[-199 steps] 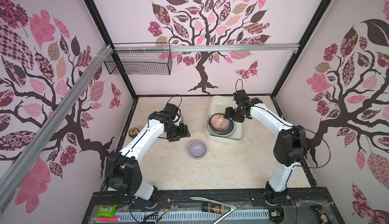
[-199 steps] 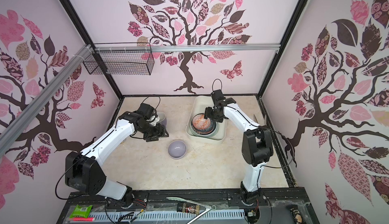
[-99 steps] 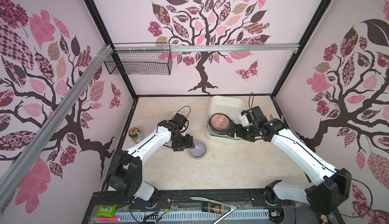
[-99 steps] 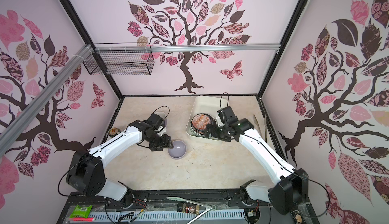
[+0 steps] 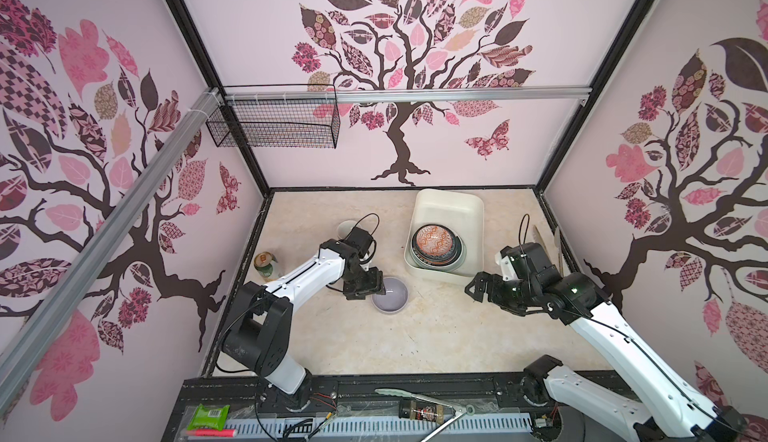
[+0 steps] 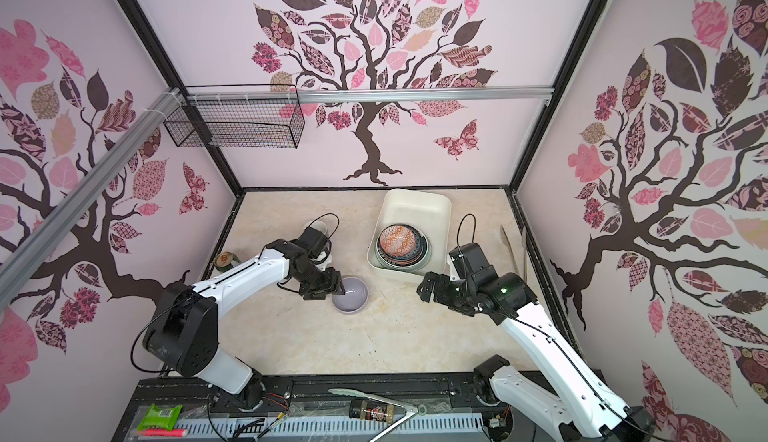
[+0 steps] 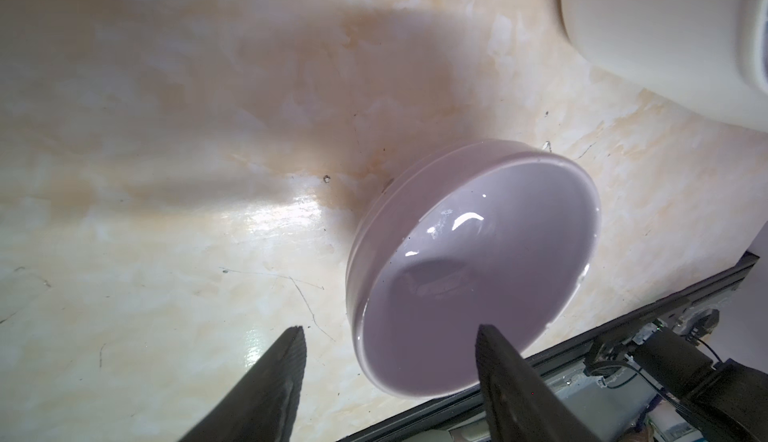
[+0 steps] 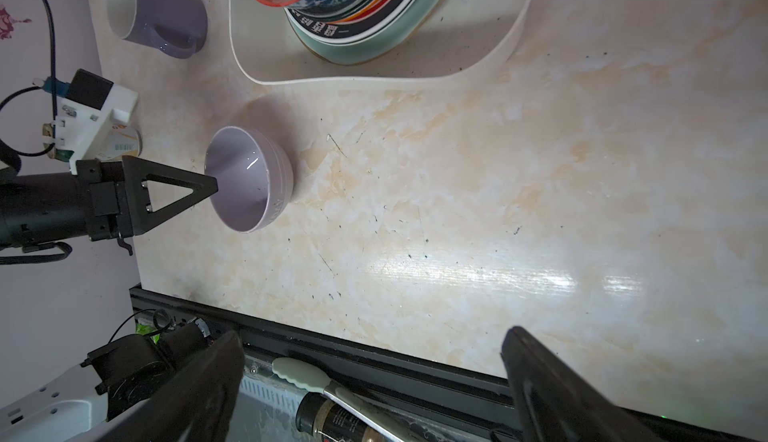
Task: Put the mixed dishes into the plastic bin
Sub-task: 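Grasp the lavender bowl rim with the left gripper while the right draws back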
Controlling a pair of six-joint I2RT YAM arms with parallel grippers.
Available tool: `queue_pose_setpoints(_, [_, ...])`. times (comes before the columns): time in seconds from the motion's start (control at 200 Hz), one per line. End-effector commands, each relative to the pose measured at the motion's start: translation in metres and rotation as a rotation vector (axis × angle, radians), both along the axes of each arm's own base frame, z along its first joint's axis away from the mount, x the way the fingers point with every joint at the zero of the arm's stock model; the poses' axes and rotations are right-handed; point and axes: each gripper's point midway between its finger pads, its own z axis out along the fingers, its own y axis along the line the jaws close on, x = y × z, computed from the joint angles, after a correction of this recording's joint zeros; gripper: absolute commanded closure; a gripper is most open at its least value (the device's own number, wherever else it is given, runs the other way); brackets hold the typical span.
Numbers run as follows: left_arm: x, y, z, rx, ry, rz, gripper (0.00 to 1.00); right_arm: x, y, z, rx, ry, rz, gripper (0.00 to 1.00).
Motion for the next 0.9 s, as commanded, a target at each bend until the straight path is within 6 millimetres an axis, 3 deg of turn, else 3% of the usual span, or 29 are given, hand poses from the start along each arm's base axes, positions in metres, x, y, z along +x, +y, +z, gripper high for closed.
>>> queue_pose_setpoints(0.0, [0.004, -0.006, -0.006, 0.005, -0.007, -0.008, 0.32, -0.01, -0.008, -0.003, -0.028, 0.03, -0.017, 0.0])
queue_pose_setpoints(0.28, [0.011, -0.013, -0.019, 0.026, 0.014, -0.014, 0.39, -0.008, -0.008, -0.007, -0.043, 0.033, -0.005, 0.0])
queue_pose_setpoints(0.635, [0.026, -0.018, -0.016, 0.05, 0.01, -0.027, 0.76, 0.009, 0.0, -0.017, -0.066, 0.026, 0.031, 0.0])
queue_pose_setpoints(0.895, [0.031, -0.019, -0.005, 0.057, -0.002, -0.042, 0.91, 0.027, 0.008, -0.023, -0.078, 0.015, 0.049, 0.0])
